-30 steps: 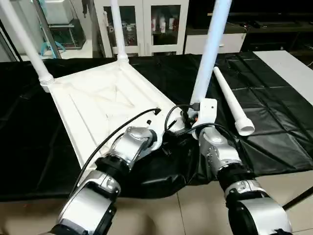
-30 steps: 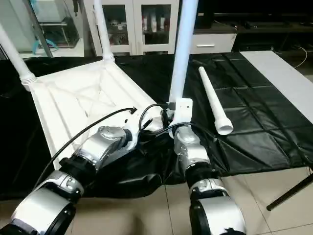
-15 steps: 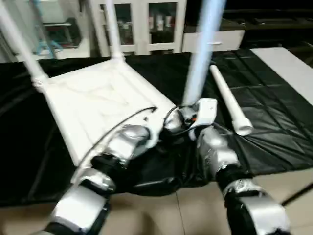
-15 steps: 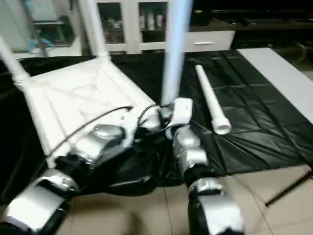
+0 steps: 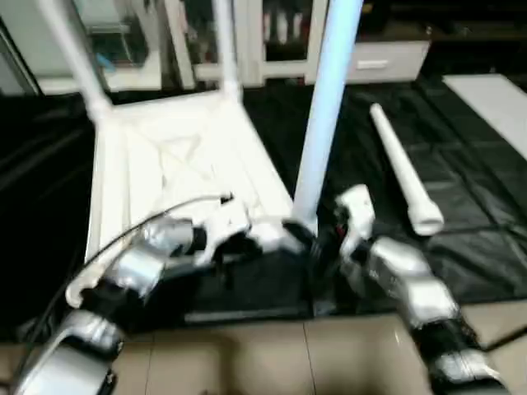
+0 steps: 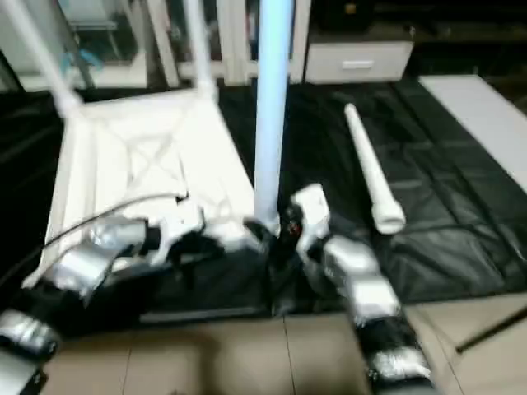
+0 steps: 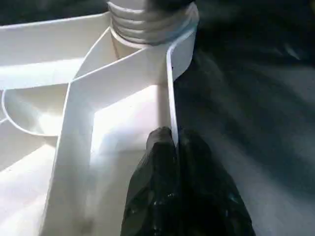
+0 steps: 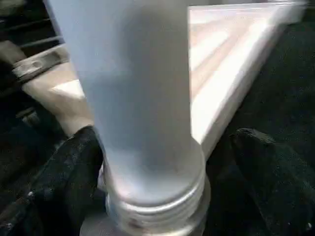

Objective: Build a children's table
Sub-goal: Rotate leg to tighten

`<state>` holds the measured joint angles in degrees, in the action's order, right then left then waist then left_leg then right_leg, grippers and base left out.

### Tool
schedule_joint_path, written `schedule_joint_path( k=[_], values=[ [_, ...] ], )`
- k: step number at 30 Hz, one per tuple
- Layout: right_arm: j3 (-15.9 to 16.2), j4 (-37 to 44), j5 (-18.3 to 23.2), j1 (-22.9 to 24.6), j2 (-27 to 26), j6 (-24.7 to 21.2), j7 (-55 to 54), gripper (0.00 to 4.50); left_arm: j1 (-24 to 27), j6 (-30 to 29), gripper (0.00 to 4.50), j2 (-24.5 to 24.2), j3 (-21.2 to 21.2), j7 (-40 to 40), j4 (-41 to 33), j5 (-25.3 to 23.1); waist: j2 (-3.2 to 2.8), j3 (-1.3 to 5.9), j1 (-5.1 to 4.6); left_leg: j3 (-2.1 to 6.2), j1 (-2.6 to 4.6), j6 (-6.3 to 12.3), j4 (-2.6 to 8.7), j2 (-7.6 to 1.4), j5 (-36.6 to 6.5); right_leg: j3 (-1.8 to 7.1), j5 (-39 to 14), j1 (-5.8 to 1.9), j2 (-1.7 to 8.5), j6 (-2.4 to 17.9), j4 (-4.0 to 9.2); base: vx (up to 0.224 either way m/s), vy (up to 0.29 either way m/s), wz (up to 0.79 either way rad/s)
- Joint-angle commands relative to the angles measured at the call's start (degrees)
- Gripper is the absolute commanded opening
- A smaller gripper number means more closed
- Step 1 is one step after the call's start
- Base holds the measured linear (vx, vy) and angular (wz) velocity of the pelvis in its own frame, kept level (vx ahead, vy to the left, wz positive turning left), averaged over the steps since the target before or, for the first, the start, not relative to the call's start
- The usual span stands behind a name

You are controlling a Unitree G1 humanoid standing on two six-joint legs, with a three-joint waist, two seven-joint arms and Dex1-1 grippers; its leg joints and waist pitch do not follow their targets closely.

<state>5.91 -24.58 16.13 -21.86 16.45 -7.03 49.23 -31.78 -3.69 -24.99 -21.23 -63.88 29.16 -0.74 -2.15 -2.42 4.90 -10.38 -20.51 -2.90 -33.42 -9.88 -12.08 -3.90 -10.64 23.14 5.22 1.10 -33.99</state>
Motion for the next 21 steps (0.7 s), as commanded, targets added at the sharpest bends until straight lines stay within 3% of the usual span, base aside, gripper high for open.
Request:
schedule_joint_path(
  k=[1, 4, 7, 13, 21],
  values=[
    [1.9, 3.3, 0.7, 0.7, 1.5, -1.7, 4.2, 4.37, 1.8, -0.7, 0.00, -0.4, -4.4, -4.3, -0.5, -1.3, 0.01, 3.04, -0.05, 0.72, 0.50, 3.73, 4.21, -3.65, -10.1, 2.62, -5.8, -2.94, 3.51, 14.1, 3.13, 0.000, 0.000, 0.00],
    [4.0, 6.0, -0.1, 1.8, 3.3, -3.3, 7.8, 4.37, 2.3, -1.2, 0.00, -1.2, -4.9, -6.0, -1.9, -1.3, 0.11, 2.91, 0.11, 0.80, 0.60, 2.11, 4.47, -3.62, -12.0, 2.80, -9.7, -2.82, 3.66, 13.2, 3.48, 0.000, 0.000, 0.00],
    [5.4, 7.4, -0.8, 2.2, 4.1, -4.3, 9.0, 4.37, 2.8, -1.7, 0.00, -1.1, -4.7, -6.4, -3.2, -1.1, 0.35, 3.06, 0.04, 0.86, 0.59, 1.79, 4.40, -3.59, -10.4, 2.83, -8.3, -2.84, 3.61, 13.1, 3.26, 0.000, 0.000, 0.00],
    [6.0, 6.1, -2.3, 1.2, 3.5, -3.3, 8.0, 4.37, 2.7, -2.3, 0.00, -1.0, -4.2, -6.0, -3.6, -1.3, 0.37, 3.26, 0.05, 0.79, 0.47, 2.34, 4.07, -3.34, -8.2, 2.73, -5.4, -2.93, 3.59, 13.5, 2.99, 0.000, 0.000, 0.00],
    [6.5, 4.1, -4.5, -0.3, 3.4, -2.4, 7.2, 3.84, 2.3, -2.7, 0.00, -1.0, -3.9, -5.6, -3.3, -1.7, 0.43, 3.37, 0.08, 0.77, 0.45, 2.73, 3.84, -3.28, -7.0, 2.69, -4.0, -3.02, 3.58, 14.0, 2.72, 0.000, 0.000, 0.00]
  ],
)
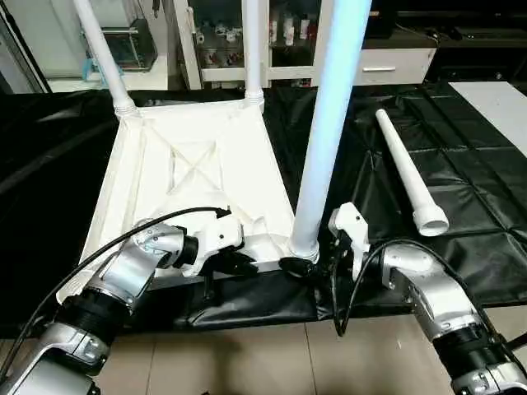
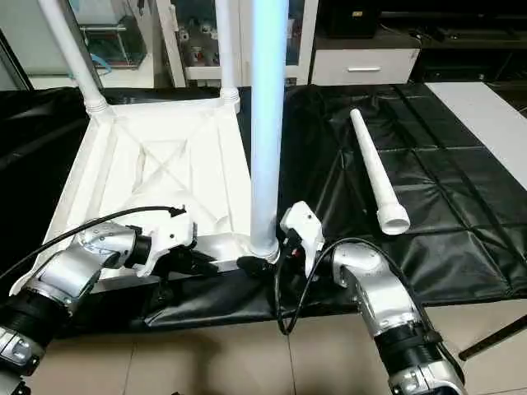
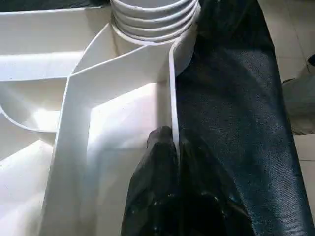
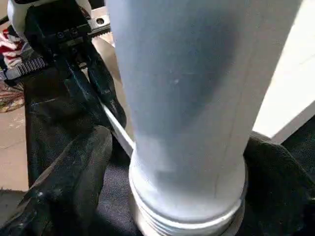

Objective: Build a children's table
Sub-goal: Rotate leg to tighten

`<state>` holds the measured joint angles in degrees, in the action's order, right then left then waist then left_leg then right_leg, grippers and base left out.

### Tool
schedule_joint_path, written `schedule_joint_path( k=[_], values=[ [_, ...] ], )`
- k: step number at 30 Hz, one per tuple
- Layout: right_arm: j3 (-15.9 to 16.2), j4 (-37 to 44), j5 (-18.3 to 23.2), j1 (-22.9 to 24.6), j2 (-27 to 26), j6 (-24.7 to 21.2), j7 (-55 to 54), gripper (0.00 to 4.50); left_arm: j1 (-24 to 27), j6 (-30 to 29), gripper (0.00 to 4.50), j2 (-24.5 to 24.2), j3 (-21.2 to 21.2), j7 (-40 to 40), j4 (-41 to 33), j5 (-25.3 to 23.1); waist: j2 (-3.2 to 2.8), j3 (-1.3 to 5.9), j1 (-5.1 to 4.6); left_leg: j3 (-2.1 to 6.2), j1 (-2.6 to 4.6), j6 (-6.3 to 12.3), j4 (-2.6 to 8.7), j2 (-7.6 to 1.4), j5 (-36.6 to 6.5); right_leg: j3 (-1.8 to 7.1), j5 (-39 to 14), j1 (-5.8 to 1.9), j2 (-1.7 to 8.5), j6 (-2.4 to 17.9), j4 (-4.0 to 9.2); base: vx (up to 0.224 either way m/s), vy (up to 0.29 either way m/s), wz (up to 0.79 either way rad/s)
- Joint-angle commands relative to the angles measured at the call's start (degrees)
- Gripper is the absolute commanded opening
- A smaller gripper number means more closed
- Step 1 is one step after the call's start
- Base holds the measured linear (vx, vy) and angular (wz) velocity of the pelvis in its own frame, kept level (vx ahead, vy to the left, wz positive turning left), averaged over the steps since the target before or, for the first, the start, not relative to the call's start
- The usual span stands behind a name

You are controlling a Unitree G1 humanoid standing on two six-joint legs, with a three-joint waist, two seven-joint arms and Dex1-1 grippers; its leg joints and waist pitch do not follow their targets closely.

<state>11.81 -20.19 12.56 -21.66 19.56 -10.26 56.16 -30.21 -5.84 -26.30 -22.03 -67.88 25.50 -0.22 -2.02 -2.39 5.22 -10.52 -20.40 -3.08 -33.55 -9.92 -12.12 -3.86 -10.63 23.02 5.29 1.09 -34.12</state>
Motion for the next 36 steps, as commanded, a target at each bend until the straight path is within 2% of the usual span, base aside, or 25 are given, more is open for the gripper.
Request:
schedule_joint_path(
  k=[1, 11, 15, 17, 20, 21, 23, 24, 27, 28, 29, 30, 31, 33, 35, 36],
  values=[
    [0.6, -0.4, -0.9, -0.5, 0.2, 0.9, 0.2, 3.66, 0.7, -0.6, 0.00, 0.4, -3.1, -1.6, 0.4, -2.2, 0.38, 3.37, -0.23, 0.89, 0.35, 3.00, 3.94, -3.24, -6.8, 2.64, -3.9, -2.93, 3.52, 14.0, 2.85, 0.000, 0.000, 0.00],
    [0.7, -1.5, -1.8, -0.8, 0.1, 1.9, 0.7, 2.99, 1.2, -1.0, 0.00, 0.0, -3.1, -2.1, 0.2, -2.1, 0.46, 3.47, -0.16, 0.88, 0.30, 3.87, 3.69, -3.19, -5.6, 2.58, -3.0, -3.03, 3.47, 14.3, 2.61, 0.000, 0.000, 0.00],
    [0.2, -3.2, -2.2, -1.4, -0.7, 2.1, -0.9, 2.77, 1.4, -1.3, 0.00, -0.3, -3.2, -2.4, 0.0, -2.1, 0.22, 3.50, -0.18, 0.92, 0.33, 3.89, 3.66, -3.21, -5.7, 2.52, -2.9, -3.00, 3.41, 14.4, 2.57, 0.000, 0.000, 0.00],
    [-1.3, -6.5, -3.3, -2.7, -2.6, 2.2, -5.9, 2.75, 1.3, -1.5, 0.00, 0.3, -2.8, -1.5, 0.2, -2.0, 0.04, 3.45, -0.40, 0.90, 0.26, 3.51, 3.70, -3.11, -6.4, 2.52, -3.6, -2.96, 3.46, 14.7, 2.66, 0.000, 0.000, 0.00],
    [-2.5, -9.4, -4.4, -3.9, -4.3, 2.4, -11.3, 2.71, 0.5, -2.6, 0.00, 2.0, -1.7, 1.3, 1.5, -1.8, 0.10, 2.87, -1.07, 1.02, 0.39, 1.04, 4.28, -3.09, -11.7, 2.60, -11.0, -2.79, 3.52, 13.4, 3.50, 0.000, 0.000, 0.00],
    [-3.2, -11.0, -4.7, -4.4, -5.3, 2.1, -14.2, 2.71, -0.3, -3.3, 0.00, 3.4, -1.0, 3.8, 2.7, -2.0, 0.13, 2.71, -1.32, 1.13, 0.68, 0.03, 4.50, -3.10, -14.4, 2.66, -14.9, -2.74, 3.57, 12.5, 3.94, 0.000, 0.000, 0.00],
    [-4.7, -13.8, -4.9, -5.3, -7.9, 1.0, -20.4, 2.70, -2.5, -5.0, 0.00, 6.7, 0.9, 10.6, 6.4, -2.5, 0.15, 2.64, -1.73, 1.26, 1.01, -1.14, 4.59, -2.99, -16.8, 2.71, -19.2, -2.47, 3.59, 11.3, 4.45, 0.000, 0.000, 0.00],
    [-5.3, -14.8, -4.9, -5.6, -8.8, 0.5, -22.7, 2.70, -3.3, -5.5, 0.00, 7.9, 1.6, 13.1, 7.8, -2.7, 0.14, 2.61, -2.04, 1.30, 0.77, -1.44, 4.60, -2.86, -16.9, 2.74, -19.8, -2.45, 3.53, 10.8, 4.49, -0.050, 0.004, 0.00],
    [-6.1, -20.2, -6.9, -7.8, -11.7, 0.8, -32.1, 2.70, -5.9, -10.6, 0.00, 11.9, 4.1, 21.1, 11.7, -2.7, -0.04, 2.55, -2.36, 1.63, 0.72, -1.88, 4.76, -2.69, -18.3, 2.49, -22.5, -2.40, 3.54, 9.5, 4.85, 0.000, 0.000, 0.00],
    [-6.7, -23.8, -7.9, -9.4, -13.1, 1.3, -38.4, 2.70, -7.7, -14.0, 0.00, 14.0, 5.7, 26.6, 14.6, -2.9, -0.07, 2.51, -2.49, 1.61, 0.83, -2.12, 4.66, -2.62, -19.0, 2.47, -24.0, -2.24, 3.62, 9.0, 5.11, 0.000, 0.000, 0.00],
    [-6.9, -24.7, -8.1, -9.9, -13.5, 1.4, -39.8, 2.70, -8.1, -14.5, 0.00, 14.4, 6.0, 28.0, 15.4, -3.1, -0.01, 2.55, -2.70, 1.50, 0.88, -2.22, 4.59, -2.48, -19.1, 2.45, -24.5, -2.09, 3.53, 8.9, 5.16, 0.000, 0.000, 0.00],
    [-7.5, -27.7, -8.5, -11.4, -14.6, 1.9, -44.7, 2.70, -9.6, -15.4, 0.00, 15.9, 7.1, 32.5, 18.1, -3.4, -0.07, 2.59, -2.82, 1.56, 1.10, -2.16, 4.55, -2.43, -19.4, 2.41, -25.3, -1.92, 3.53, 8.5, 5.48, 0.000, 0.000, 0.00],
    [-8.6, -32.0, -8.4, -13.6, -16.2, 2.9, -51.0, 2.69, -11.6, -14.7, 0.00, 17.9, 8.7, 38.2, 22.0, -3.4, -0.15, 2.66, -3.03, 1.65, 0.93, -2.06, 4.56, -2.32, -18.9, 2.33, -24.2, -2.05, 3.47, 8.8, 5.47, 0.000, 0.000, 0.00],
    [-8.8, -32.4, -8.5, -13.9, -16.4, 3.0, -51.6, 2.69, -11.8, -14.5, 0.00, 18.2, 8.8, 38.6, 22.4, -3.4, 0.00, 2.81, -2.93, 1.63, 0.69, -1.11, 4.56, -2.32, -18.1, 2.26, -22.7, -2.30, 3.51, 8.8, 5.51, 0.000, 0.000, 0.00],
    [-11.6, -37.1, -7.8, -16.5, -19.0, 4.6, -57.2, 2.69, -14.0, -12.1, 0.00, 20.5, 10.2, 43.7, 27.2, -3.7, -0.07, 2.81, -3.03, 1.37, 0.63, -0.33, 4.49, -2.27, -17.4, 2.39, -20.4, -2.04, 3.37, 9.4, 5.45, 0.000, 0.000, 0.00],
    [-13.1, -38.7, -6.5, -17.6, -20.2, 5.4, -58.0, 2.69, -14.7, -11.1, 0.00, 21.1, 10.4, 45.4, 28.8, -3.9, 0.22, 2.93, -3.05, 1.42, 0.54, -0.08, 4.50, -2.24, -16.9, 2.34, -19.4, -2.26, 3.37, 9.9, 5.27, 0.000, 0.000, 0.00]
  ],
)
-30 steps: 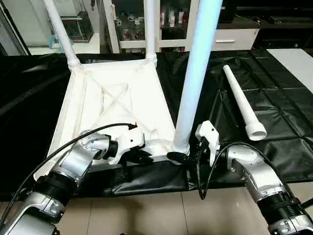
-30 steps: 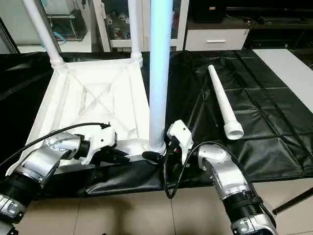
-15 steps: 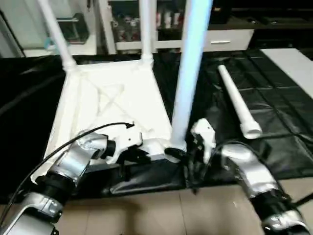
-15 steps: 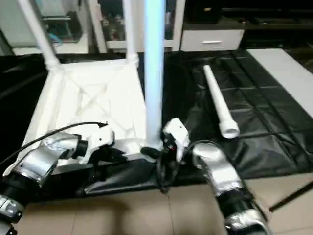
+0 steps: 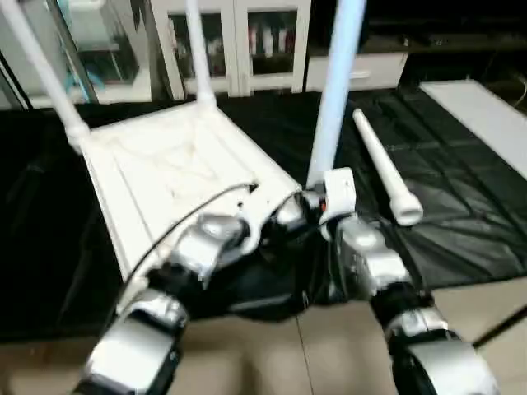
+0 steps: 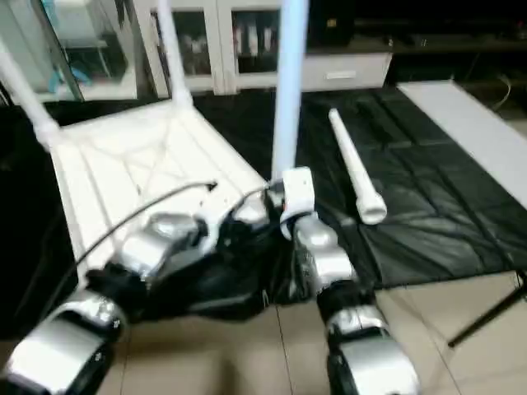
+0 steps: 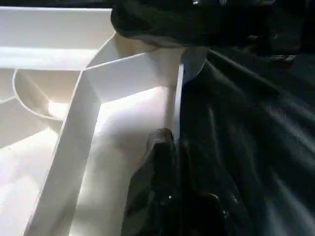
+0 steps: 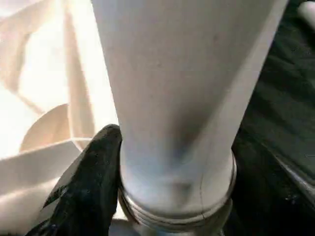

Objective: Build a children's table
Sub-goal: Rotate leg to tighten

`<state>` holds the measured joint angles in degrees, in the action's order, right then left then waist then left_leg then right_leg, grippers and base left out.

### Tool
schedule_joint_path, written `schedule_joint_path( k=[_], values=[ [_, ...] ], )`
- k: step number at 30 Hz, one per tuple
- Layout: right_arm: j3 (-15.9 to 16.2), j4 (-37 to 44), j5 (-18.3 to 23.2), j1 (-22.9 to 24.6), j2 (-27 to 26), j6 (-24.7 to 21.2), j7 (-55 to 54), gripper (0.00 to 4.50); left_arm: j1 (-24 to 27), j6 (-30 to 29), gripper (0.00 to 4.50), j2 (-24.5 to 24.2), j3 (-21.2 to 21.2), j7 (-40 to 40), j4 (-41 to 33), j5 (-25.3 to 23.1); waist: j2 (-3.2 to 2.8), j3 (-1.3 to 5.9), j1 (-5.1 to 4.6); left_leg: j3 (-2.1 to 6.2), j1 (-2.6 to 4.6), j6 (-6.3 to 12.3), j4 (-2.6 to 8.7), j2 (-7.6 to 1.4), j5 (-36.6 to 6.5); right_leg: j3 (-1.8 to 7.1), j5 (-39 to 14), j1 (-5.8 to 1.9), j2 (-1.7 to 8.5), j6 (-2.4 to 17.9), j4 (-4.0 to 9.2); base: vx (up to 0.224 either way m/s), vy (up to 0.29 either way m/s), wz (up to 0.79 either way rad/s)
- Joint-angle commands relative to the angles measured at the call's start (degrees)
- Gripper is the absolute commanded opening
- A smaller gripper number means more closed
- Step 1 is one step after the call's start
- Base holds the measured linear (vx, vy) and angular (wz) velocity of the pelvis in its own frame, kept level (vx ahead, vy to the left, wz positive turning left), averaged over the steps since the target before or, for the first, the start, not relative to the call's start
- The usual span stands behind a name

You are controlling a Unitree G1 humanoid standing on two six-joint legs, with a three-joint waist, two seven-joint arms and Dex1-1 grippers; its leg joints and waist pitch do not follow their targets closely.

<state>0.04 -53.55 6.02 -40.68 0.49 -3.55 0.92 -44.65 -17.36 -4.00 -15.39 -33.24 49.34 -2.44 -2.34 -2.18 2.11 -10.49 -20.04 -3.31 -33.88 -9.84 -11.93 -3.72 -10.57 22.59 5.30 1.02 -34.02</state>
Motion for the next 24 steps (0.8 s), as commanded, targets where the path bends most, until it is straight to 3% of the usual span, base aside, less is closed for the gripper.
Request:
schedule_joint_path(
  k=[1, 6, 11, 13, 15, 18, 19, 21, 24],
  values=[
    [-3.0, -6.6, 1.7, 0.4, -2.2, -0.3, -3.0, 2.69, -0.9, 1.0, 0.00, -0.7, 3.8, 11.9, 6.0, -1.8, 0.49, 2.87, 0.25, 1.34, 0.36, 0.47, 4.75, -2.41, -17.1, 2.23, -18.8, -1.81, 3.49, 10.2, 5.13, 0.000, 0.000, 0.00],
    [-4.0, -7.9, 2.5, -0.6, -2.3, 2.0, -1.8, 2.69, -0.8, 0.9, 0.00, -0.9, 2.7, 10.2, 6.0, -2.5, 0.27, 2.80, 0.41, 1.28, -0.01, 1.88, 4.88, -2.62, -15.8, 2.16, -16.3, -2.13, 3.58, 11.0, 4.81, 0.000, 0.000, 0.00],
    [-3.2, -8.8, 1.5, -1.1, -1.6, 6.0, 1.9, 2.69, -0.6, 2.6, 0.00, -0.9, 2.1, 9.2, 7.0, -2.6, 0.49, 2.73, 0.46, 1.29, -0.02, 2.08, 4.95, -2.66, -16.7, 2.15, -18.7, -2.12, 3.73, 10.7, 5.05, 0.000, 0.000, 0.00],
    [-3.2, -8.8, 1.4, -1.2, -1.6, 6.6, 2.7, 3.39, -0.7, 3.1, 0.00, -0.8, 2.2, 9.0, 7.4, -2.5, 0.54, 2.67, 0.46, 1.30, -0.01, 2.28, 5.02, -2.72, -16.7, 2.19, -19.4, -2.04, 3.74, 10.5, 5.10, 0.000, 0.000, 0.00],
    [-4.2, -9.3, 1.5, -1.7, -1.9, 7.4, 3.4, 3.39, -1.0, 3.7, 0.00, -0.6, 2.1, 9.0, 8.1, -2.4, 0.67, 2.55, 0.34, 1.30, -0.06, 2.40, 5.09, -2.69, -17.7, 2.16, -21.0, -1.91, 3.70, 10.1, 5.34, 0.000, 0.000, 0.00],
    [-4.5, -8.8, 1.7, -1.9, -1.9, 8.5, 4.8, 3.78, -1.1, 4.2, 0.00, -0.5, 2.1, 8.7, 8.3, -2.3, 0.62, 2.70, -0.25, 1.90, -1.17, 1.88, 5.41, -2.76, -16.6, 1.92, -21.0, -2.73, 3.84, 8.9, 5.03, 0.000, 0.000, 0.00],
    [-4.5, -8.3, 1.8, -1.9, -1.9, 8.9, 5.5, 3.84, -1.1, 4.4, 0.00, -0.5, 2.1, 8.5, 8.3, -2.2, 0.71, 2.76, -0.20, 1.67, -0.70, 2.20, 5.18, -2.80, -16.3, 2.06, -19.8, -2.24, 3.83, 9.4, 5.11, 0.000, 0.000, 0.00],
    [-4.6, -6.6, 2.4, -1.4, -1.8, 9.8, 7.1, 3.97, -1.0, 5.0, 0.00, -0.4, 1.9, 7.9, 8.3, -2.5, 0.73, 2.74, -0.09, 1.37, -0.45, 2.91, 5.00, -2.79, -15.7, 2.20, -18.2, -2.00, 3.83, 10.8, 5.09, 0.000, 0.000, 0.00],
    [-3.9, -2.0, 2.8, 0.8, -1.4, 10.4, 9.2, 4.27, -1.1, 5.7, 0.00, -0.3, 2.1, 7.8, 8.7, -2.4, 0.77, 2.83, 0.25, 1.22, -0.50, 3.92, 4.91, -2.88, -13.6, 2.25, -15.6, -2.14, 3.83, 11.4, 4.84, 0.000, 0.000, 0.00]
  ],
)
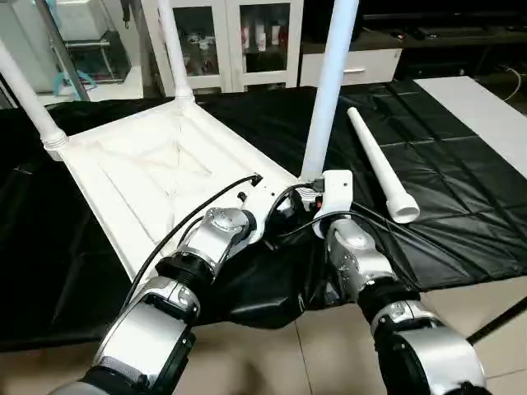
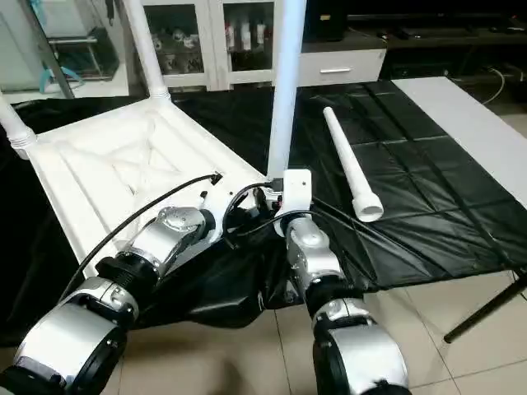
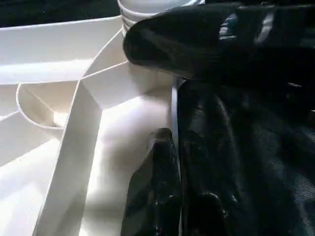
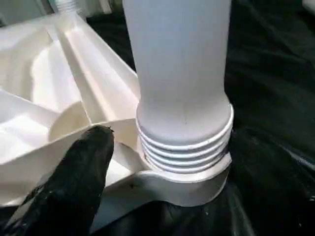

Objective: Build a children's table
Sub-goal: Rotate leg to tighten, then rotate table base

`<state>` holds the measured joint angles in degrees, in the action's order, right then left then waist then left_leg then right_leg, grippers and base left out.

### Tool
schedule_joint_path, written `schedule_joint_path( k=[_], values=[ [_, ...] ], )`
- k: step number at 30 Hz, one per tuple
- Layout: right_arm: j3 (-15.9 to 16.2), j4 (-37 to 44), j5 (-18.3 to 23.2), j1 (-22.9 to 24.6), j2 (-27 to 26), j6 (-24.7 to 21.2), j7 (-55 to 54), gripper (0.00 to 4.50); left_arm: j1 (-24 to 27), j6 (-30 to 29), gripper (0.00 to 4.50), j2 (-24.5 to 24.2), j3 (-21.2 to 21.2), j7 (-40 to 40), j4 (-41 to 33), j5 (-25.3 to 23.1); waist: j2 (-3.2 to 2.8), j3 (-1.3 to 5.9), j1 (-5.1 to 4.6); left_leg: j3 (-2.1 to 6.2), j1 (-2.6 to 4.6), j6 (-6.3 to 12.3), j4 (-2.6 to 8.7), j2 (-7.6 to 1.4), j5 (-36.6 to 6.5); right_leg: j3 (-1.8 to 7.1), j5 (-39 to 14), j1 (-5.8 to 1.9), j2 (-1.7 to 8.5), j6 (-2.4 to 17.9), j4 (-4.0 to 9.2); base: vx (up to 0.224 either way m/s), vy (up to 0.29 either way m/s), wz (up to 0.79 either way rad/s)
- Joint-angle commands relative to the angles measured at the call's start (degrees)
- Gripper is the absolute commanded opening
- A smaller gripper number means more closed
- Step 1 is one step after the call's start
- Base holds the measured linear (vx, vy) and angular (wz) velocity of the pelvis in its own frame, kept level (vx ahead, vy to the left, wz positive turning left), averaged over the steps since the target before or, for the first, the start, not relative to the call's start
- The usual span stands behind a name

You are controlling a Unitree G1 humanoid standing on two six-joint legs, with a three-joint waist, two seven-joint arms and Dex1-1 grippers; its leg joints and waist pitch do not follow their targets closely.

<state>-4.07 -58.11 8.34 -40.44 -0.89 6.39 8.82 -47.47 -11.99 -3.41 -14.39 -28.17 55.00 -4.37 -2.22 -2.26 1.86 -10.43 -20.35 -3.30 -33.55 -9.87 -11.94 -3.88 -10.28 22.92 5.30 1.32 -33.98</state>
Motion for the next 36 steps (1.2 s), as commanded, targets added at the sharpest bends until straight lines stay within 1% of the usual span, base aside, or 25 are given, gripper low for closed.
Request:
schedule_joint_path(
  k=[1, 5, 6, 7, 8, 9, 10, 11, 13, 14, 16, 18, 19, 20, 21, 23, 24, 25, 26, 27, 28, 29, 31, 33, 36],
  values=[
    [0.5, 5.1, 0.4, 2.0, 0.3, 0.4, 2.1, 4.31, 1.6, 0.8, 0.00, -0.7, 1.3, 3.0, 3.5, -0.4, 0.62, 2.97, 0.56, 1.16, -0.27, 4.34, 4.51, -2.87, -12.5, 2.41, -14.4, -2.58, 3.79, 11.5, 4.64, 0.000, 0.000, 0.00],
    [1.2, 13.2, -0.4, 7.0, 1.6, -0.4, 2.7, 4.45, 0.6, 5.0, 0.00, -0.4, 2.6, 6.2, 5.3, -0.4, 0.57, 3.03, 0.77, 1.14, -0.25, 5.23, 4.39, -2.83, -10.7, 2.35, -11.3, -2.75, 3.64, 11.4, 4.40, 0.000, 0.000, 0.00],
    [1.4, 15.3, -0.7, 8.2, 2.0, -0.8, 2.5, 4.49, 0.4, 5.8, 0.27, -0.2, 3.6, 6.1, 5.3, 0.4, 0.54, 3.04, 0.72, 1.12, -0.29, 5.32, 4.39, -2.78, -10.5, 2.33, -11.3, -2.79, 3.62, 11.4, 4.42, 0.000, 0.000, 0.00],
    [1.4, 18.3, -0.8, 10.1, 2.5, -1.5, 2.3, 4.50, 0.1, 6.1, 0.55, 0.1, 5.1, 5.1, 4.2, 2.1, 0.84, 3.01, 0.73, 1.03, -0.37, 5.45, 4.33, -2.68, -9.9, 2.36, -11.4, -2.97, 3.62, 11.1, 4.54, 0.000, 0.000, 0.00],
    [1.5, 20.5, -0.8, 11.4, 2.9, -2.1, 2.2, 4.50, -0.1, 6.2, 0.55, 0.2, 6.2, 4.3, 3.4, 3.3, 0.85, 3.01, 0.92, 1.05, -0.35, 5.64, 4.30, -2.66, -9.6, 2.35, -11.4, -2.96, 3.67, 11.1, 4.56, 0.000, 0.000, 0.00],
    [1.4, 22.3, -0.7, 12.5, 3.2, -2.6, 2.2, 4.50, -0.2, 6.4, 0.62, 0.2, 6.8, 4.2, 2.6, 3.9, 0.97, 3.24, 0.97, 1.04, -0.48, 6.13, 4.09, -2.57, -8.1, 2.40, -9.7, -3.16, 3.69, 11.5, 4.32, 0.000, 0.000, 0.00],
    [1.2, 24.1, -0.5, 13.5, 3.3, -3.2, 2.1, 4.50, -0.4, 6.9, 0.78, 0.0, 7.0, 4.0, 2.0, 4.0, 0.63, 3.45, 1.13, 1.05, -0.29, 6.68, 3.96, -2.80, -6.7, 2.37, -7.1, -2.86, 3.64, 12.3, 4.06, 0.000, 0.000, 0.00],
    [0.8, 27.0, 0.1, 15.0, 3.5, -4.5, 1.9, 4.50, -0.5, 7.7, 0.78, -0.5, 7.1, 3.6, 1.1, 4.1, 0.89, 3.56, 1.02, 1.02, -0.29, 6.90, 3.80, -2.79, -5.8, 2.35, -5.0, -2.86, 3.49, 12.8, 3.70, 0.000, 0.000, 0.00],
    [0.7, 28.1, 0.1, 15.6, 3.5, -4.9, 1.9, 4.50, -0.4, 7.6, 1.05, -0.8, 7.2, 2.5, 0.4, 4.5, 1.01, 3.96, 0.95, 1.16, -0.87, 9.08, 3.24, -2.70, -1.8, 2.22, 2.3, -3.04, 3.50, 14.2, 2.66, 0.000, 0.000, 0.00],
    [0.8, 29.4, 0.1, 16.3, 3.5, -5.5, 1.9, 4.50, -0.4, 7.7, 1.09, -1.0, 7.4, 1.8, 0.1, 4.8, 0.93, 4.01, 1.04, 1.08, -0.80, 9.71, 3.05, -2.70, -0.9, 2.19, 3.8, -2.83, 3.50, 14.7, 2.49, 0.000, 0.000, 0.00],
    [1.8, 33.6, -0.2, 18.6, 3.8, -7.2, 2.3, 4.50, 1.0, 8.8, 1.27, -2.9, 7.8, -0.4, -4.0, 5.5, 0.88, 3.70, 1.26, 1.01, -0.90, 11.62, 3.01, -2.86, -0.4, 2.15, 4.2, -2.73, 3.54, 15.5, 2.53, 0.000, 0.000, 0.00],
    [2.6, 35.6, -0.2, 19.6, 3.9, -8.3, 2.8, 4.50, 2.2, 9.2, 1.38, -4.0, 8.4, -2.0, -7.0, 6.1, 0.71, 3.73, 1.28, 0.97, -0.70, 11.85, 2.94, -2.94, -0.5, 2.08, 3.4, -2.48, 3.46, 15.7, 2.50, 0.000, 0.000, 0.00],
    [4.3, 38.6, -0.4, 21.2, 4.5, -9.7, 4.4, 4.50, 5.3, 8.4, 1.45, -7.1, 10.3, -4.8, -13.9, 8.0, 0.44, 3.63, 1.46, 1.04, -0.74, 11.50, 3.03, -3.13, -0.7, 2.11, 2.8, -2.63, 3.55, 16.0, 2.40, 0.000, 0.000, 0.00],
    [4.4, 38.8, -0.4, 21.2, 4.5, -9.8, 4.5, 4.50, 5.4, 8.3, 1.45, -7.3, 10.4, -4.9, -14.2, 8.1, 0.53, 3.58, 1.51, 1.12, -0.92, 11.34, 3.14, -3.33, -0.7, 2.14, 2.7, -2.80, 3.63, 15.8, 2.33, 0.000, 0.000, 0.00],
    [4.9, 39.7, -0.5, 21.7, 4.7, -10.3, 4.9, 4.50, 6.4, 8.0, 1.45, -8.4, 11.0, -5.5, -16.3, 8.7, 0.31, 3.63, 1.37, 1.03, -0.53, 10.75, 3.13, -3.29, -1.5, 2.07, 2.0, -2.39, 3.32, 15.7, 2.33, 0.000, 0.000, 0.00],
    [6.3, 41.9, -0.8, 22.7, 5.2, -10.9, 6.4, 4.50, 8.6, 5.8, 1.45, -11.9, 13.3, -5.3, -21.2, 9.8, 0.17, 3.44, 1.19, 0.77, -0.39, 9.55, 3.27, -3.18, -3.0, 2.13, 0.7, -2.10, 2.93, 15.3, 2.52, 0.000, 0.000, 0.00],
    [6.9, 43.0, -0.8, 23.2, 5.3, -11.4, 7.2, 4.50, 10.3, 4.9, 1.45, -14.1, 14.9, -6.6, -24.2, 11.2, 0.05, 3.49, 1.30, 0.83, -0.21, 8.83, 3.29, -3.28, -3.6, 2.14, 0.2, -2.11, 3.04, 15.2, 2.41, 0.000, 0.000, 0.00],
    [7.7, 44.1, -0.6, 23.6, 5.5, -11.8, 8.4, 4.50, 12.3, 3.8, 1.45, -16.7, 16.9, -8.9, -27.7, 13.2, -0.17, 3.36, 1.44, 0.82, -0.13, 7.00, 3.55, -3.34, -5.1, 2.21, -1.1, -2.03, 3.03, 14.8, 2.35, 0.000, 0.000, 0.00],
    [8.3, 45.3, -0.5, 24.0, 5.8, -12.3, 9.4, 4.50, 14.0, 3.0, 1.45, -19.1, 18.7, -11.1, -30.4, 15.0, -0.11, 3.30, 1.24, 0.92, -0.37, 6.59, 3.71, -3.35, -5.4, 2.24, -1.3, -2.13, 3.01, 14.5, 2.36, 0.000, 0.000, 0.00],
    [9.2, 46.3, -0.5, 24.5, 6.1, -12.7, 10.4, 4.50, 15.6, 2.3, 1.45, -21.7, 20.9, -12.4, -32.2, 16.2, -0.08, 3.25, 1.25, 0.88, -0.27, 5.45, 3.81, -3.32, -6.1, 2.26, -1.5, -2.09, 2.91, 14.3, 2.24, 0.000, 0.000, 0.00],
    [9.9, 47.3, -0.5, 24.9, 6.4, -13.2, 11.1, 4.50, 16.7, 1.9, 1.45, -23.7, 22.4, -13.1, -33.2, 16.7, -0.19, 3.21, 1.12, 0.82, -0.30, 5.19, 3.85, -3.22, -6.4, 2.29, -1.6, -2.03, 2.76, 14.0, 2.28, 0.000, 0.000, 0.00],
    [11.4, 49.1, 0.2, 25.7, 6.9, -14.3, 13.4, 4.50, 19.4, 1.6, 1.45, -28.1, 24.8, -16.4, -33.1, 17.7, -0.23, 3.14, 1.11, 0.77, 0.00, 4.48, 3.88, -3.05, -7.3, 2.28, -2.0, -1.86, 2.59, 13.5, 2.34, 0.000, 0.000, 0.00],
    [12.4, 50.3, 1.3, 26.2, 7.2, -15.1, 15.4, 4.50, 21.6, 1.8, 1.45, -31.1, 25.8, -19.4, -32.6, 17.9, -0.42, 3.02, 0.98, 0.84, 0.12, 3.40, 4.13, -2.96, -8.5, 2.34, -3.4, -1.80, 2.57, 12.1, 2.48, 0.000, 0.000, 0.00],
    [14.2, 54.2, 4.5, 27.4, 8.7, -17.9, 20.2, 4.50, 26.1, 0.6, 1.45, -35.6, 27.3, -23.7, -33.1, 18.4, -0.46, 2.73, 1.01, 0.79, 0.27, 2.47, 4.45, -3.14, -10.3, 2.51, -4.9, -1.65, 2.51, 11.9, 2.67, 0.000, 0.000, 0.00],
    [15.7, 57.5, 6.4, 28.4, 10.5, -20.1, 23.8, 4.50, 29.2, -1.2, 1.45, -38.2, 28.7, -25.9, -33.9, 19.2, -0.57, 2.62, 1.19, 0.94, 0.57, 1.10, 4.85, -3.27, -13.2, 2.67, -7.2, -1.70, 2.59, 10.8, 2.75, 0.000, 0.000, 0.00]
  ],
)
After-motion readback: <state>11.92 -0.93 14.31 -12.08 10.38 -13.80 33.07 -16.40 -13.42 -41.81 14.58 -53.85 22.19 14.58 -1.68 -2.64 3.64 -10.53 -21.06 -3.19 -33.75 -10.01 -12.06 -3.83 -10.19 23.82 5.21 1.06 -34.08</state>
